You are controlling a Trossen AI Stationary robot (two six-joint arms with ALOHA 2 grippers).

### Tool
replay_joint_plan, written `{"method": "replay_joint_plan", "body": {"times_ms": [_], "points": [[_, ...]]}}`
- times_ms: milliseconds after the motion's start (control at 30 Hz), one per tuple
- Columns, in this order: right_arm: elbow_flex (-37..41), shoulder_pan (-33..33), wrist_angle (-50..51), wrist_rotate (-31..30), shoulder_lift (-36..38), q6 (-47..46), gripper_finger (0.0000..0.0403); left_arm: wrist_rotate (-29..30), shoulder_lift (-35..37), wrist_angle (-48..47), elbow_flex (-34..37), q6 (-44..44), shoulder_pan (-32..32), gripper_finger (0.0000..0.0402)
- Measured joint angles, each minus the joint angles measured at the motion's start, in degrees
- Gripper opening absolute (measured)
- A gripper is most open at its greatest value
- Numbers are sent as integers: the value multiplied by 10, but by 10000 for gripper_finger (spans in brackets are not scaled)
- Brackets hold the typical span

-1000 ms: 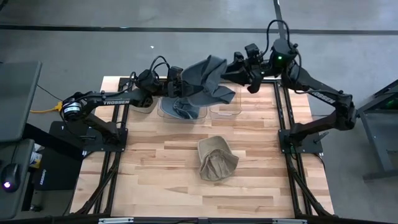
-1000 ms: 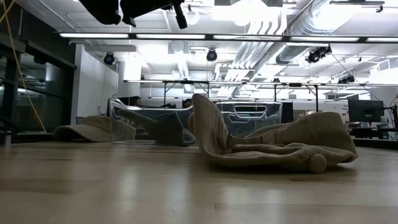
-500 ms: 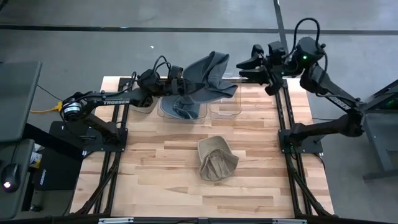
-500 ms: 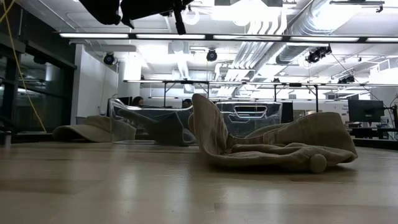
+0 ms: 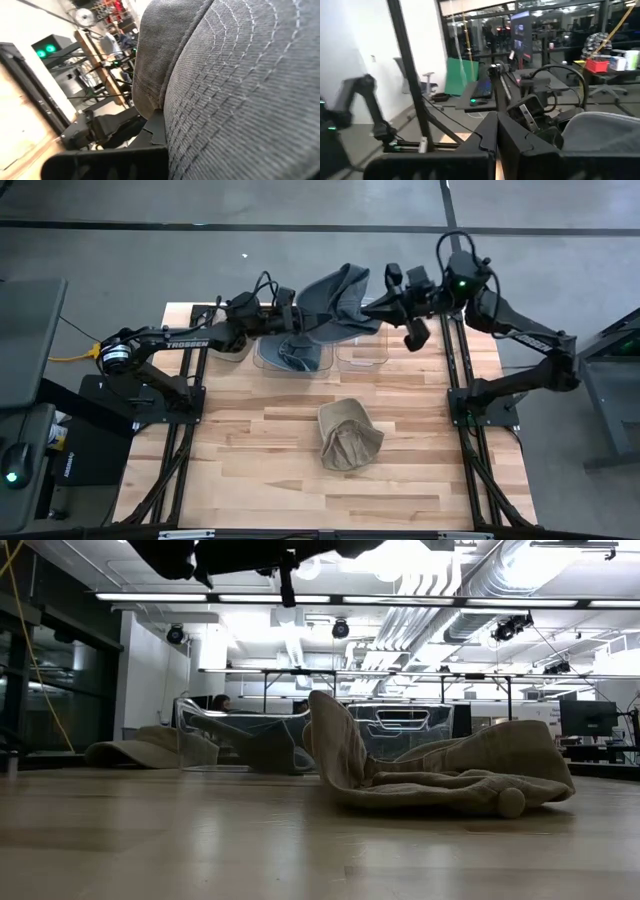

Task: Pick & Place hat
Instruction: Put the gray cap into the left transparent bin

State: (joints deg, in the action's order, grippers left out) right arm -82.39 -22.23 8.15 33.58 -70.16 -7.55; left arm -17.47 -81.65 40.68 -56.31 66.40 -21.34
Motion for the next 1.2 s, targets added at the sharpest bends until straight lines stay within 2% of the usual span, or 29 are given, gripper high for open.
{"method": "replay_joint_plan", "body": {"times_ms": [167,433,533,667,767,1033,1200], "points": [[0,31,21,-50,-14,59,1,23,0,-23,0,1,0,0],[0,63,106,-203,-29,129,0,42,0,-39,0,3,0,0],[0,63,108,-229,-34,130,0,48,0,-51,0,3,0,0],[0,62,127,-303,-45,125,0,48,0,-49,0,3,0,0],[0,54,159,-331,-53,119,0,51,0,-49,0,2,0,0],[0,51,174,-478,-60,60,0,28,0,-48,0,0,0,0],[0,34,220,-529,-58,39,0,26,0,-47,0,-1,1,0]]}}
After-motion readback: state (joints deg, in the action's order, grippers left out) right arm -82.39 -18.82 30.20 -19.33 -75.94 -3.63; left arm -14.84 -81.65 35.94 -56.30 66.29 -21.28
